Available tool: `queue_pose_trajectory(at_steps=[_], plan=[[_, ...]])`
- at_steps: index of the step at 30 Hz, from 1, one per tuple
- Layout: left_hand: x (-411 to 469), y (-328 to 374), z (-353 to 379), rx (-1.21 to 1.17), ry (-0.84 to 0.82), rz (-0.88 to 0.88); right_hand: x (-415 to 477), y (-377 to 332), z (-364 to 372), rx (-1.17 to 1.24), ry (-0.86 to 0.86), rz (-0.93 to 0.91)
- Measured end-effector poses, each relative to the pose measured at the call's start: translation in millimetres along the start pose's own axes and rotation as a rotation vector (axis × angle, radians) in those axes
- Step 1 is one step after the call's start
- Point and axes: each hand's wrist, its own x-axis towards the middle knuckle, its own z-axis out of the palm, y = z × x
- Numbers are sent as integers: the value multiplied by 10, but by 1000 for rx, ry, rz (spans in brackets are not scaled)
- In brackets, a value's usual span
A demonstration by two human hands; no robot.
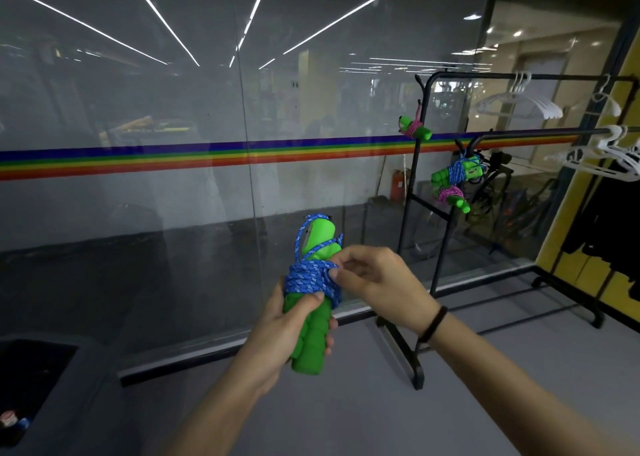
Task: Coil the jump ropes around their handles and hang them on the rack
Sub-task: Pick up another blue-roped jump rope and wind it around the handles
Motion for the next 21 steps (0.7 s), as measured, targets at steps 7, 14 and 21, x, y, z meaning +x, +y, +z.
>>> queue_pose_trajectory(at_steps=[7, 14, 21], plan=[[-17, -3, -115, 153, -79, 65, 37, -41, -193, 285, -316, 154], [78, -95, -144, 191, -127, 6, 88, 12, -195, -59, -450, 90], [286, -108, -37, 79, -64, -44, 198, 207, -30, -409, -139, -247]])
